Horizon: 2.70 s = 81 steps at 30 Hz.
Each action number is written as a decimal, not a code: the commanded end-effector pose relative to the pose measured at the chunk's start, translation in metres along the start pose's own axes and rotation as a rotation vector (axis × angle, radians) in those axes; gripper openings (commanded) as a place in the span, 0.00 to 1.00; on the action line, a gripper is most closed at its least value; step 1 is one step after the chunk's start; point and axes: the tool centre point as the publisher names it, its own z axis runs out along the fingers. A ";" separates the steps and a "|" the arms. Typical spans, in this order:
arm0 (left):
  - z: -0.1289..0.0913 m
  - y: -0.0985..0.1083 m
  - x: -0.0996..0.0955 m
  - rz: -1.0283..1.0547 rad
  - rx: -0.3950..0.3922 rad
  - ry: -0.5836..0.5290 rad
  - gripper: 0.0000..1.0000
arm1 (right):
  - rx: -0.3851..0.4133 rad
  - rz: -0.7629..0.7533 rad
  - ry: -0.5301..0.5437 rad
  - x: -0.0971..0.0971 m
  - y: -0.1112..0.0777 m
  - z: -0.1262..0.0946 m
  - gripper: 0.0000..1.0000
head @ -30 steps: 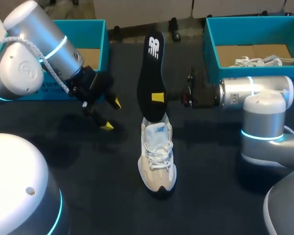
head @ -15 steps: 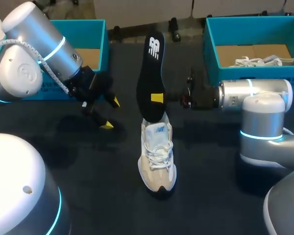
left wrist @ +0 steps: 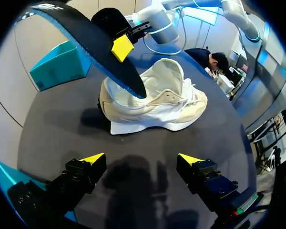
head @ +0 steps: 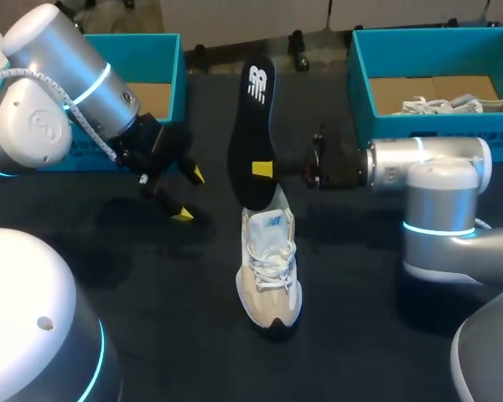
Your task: Take the shoe out of the shoebox, open the shoe tongue, remove and reinsert the insole, then place the shoe into the shoebox
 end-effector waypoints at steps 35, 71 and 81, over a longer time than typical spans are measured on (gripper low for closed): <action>0.007 0.005 0.005 -0.001 -0.018 -0.004 1.00 | -0.020 0.017 0.016 -0.013 -0.016 0.016 0.00; 0.007 0.005 0.005 -0.001 -0.018 -0.004 1.00 | -0.006 0.020 0.015 -0.014 -0.013 0.020 0.00; 0.007 0.005 0.005 -0.001 -0.018 -0.004 1.00 | -0.018 0.025 0.011 -0.012 -0.017 0.021 0.00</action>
